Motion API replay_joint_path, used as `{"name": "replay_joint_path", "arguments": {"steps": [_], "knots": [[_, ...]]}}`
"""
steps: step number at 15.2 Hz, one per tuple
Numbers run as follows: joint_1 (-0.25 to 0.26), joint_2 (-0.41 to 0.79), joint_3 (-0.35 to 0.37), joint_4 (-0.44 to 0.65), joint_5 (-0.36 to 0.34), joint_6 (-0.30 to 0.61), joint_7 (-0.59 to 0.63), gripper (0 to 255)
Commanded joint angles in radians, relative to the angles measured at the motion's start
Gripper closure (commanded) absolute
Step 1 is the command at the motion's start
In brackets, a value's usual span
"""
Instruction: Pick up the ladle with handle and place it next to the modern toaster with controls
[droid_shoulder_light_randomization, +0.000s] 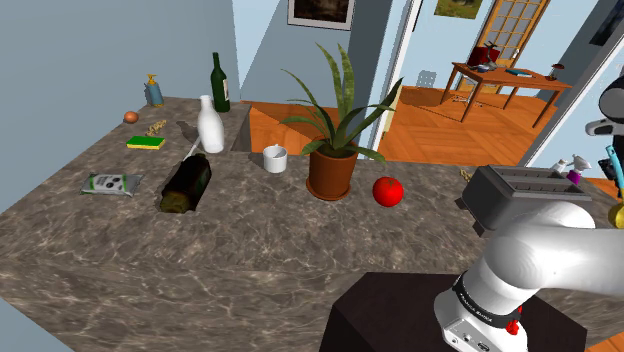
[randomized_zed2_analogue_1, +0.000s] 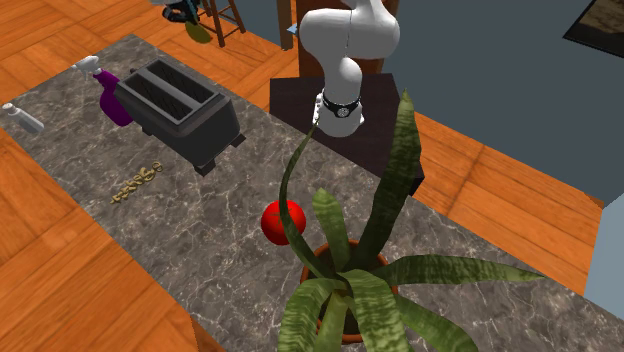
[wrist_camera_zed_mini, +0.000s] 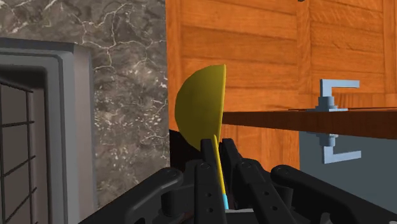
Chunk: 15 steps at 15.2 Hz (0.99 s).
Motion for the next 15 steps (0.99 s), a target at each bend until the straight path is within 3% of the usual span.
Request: {"name": "replay_joint_path", "arguments": {"steps": [1, 8, 15], "knots": [[0.023, 0.016, -0.054, 0.057, -0.038, 0.018, -0.046, 255], [0.137, 0.054, -0.237, 0.278, -0.140, 0.074, -0.193, 255], [0.315, 0.055, -0.425, 0.556, -0.224, 0.112, -0.343, 255]]}}
